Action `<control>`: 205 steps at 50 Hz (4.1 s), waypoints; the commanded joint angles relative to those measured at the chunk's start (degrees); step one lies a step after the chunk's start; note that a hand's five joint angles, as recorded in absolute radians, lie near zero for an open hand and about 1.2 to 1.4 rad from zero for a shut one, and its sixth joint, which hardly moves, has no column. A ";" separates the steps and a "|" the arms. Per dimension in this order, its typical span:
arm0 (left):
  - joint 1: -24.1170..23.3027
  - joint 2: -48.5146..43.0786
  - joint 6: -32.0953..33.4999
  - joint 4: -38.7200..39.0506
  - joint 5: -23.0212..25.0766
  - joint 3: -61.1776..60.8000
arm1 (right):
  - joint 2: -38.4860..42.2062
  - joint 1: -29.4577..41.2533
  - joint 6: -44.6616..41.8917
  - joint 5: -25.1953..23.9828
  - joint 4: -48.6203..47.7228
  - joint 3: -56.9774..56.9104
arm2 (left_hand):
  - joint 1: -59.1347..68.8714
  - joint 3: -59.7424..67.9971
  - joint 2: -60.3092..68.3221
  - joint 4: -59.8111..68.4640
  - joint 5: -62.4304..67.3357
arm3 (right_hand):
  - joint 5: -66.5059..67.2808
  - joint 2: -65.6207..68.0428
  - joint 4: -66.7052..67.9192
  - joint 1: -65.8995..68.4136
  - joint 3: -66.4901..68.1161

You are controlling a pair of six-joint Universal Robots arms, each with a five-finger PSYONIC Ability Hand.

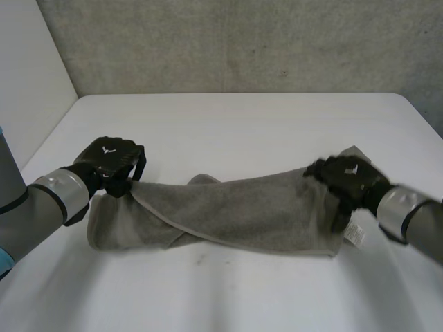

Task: Fold the towel.

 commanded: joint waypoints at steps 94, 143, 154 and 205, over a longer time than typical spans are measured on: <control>-1.98 7.85 9.40 -20.35 -9.31 -1.87 | -5.20 -0.92 -24.28 5.72 39.79 -19.65 | 12.45 10.36 10.29 10.28 11.27 | 66.44 65.72 65.21 66.39 66.28; -6.90 -12.48 -8.61 1.55 -15.67 24.71 | 11.45 9.90 -10.48 13.73 7.18 -52.63 | -39.16 -41.25 -41.32 -41.34 -40.34 | 66.44 65.72 65.21 66.39 66.28; -8.39 -11.17 -11.33 6.38 -14.34 18.35 | 2.49 10.34 -10.22 11.54 7.09 -46.73 | -42.70 -44.79 -44.86 -44.88 -43.89 | 66.44 65.72 65.21 66.39 66.28; -28.96 -32.88 -25.31 6.39 2.19 41.65 | -31.63 9.81 -10.31 -3.94 6.74 -17.19 | -19.82 -21.92 -21.99 -22.00 -21.01 | 66.44 65.72 65.21 66.39 66.28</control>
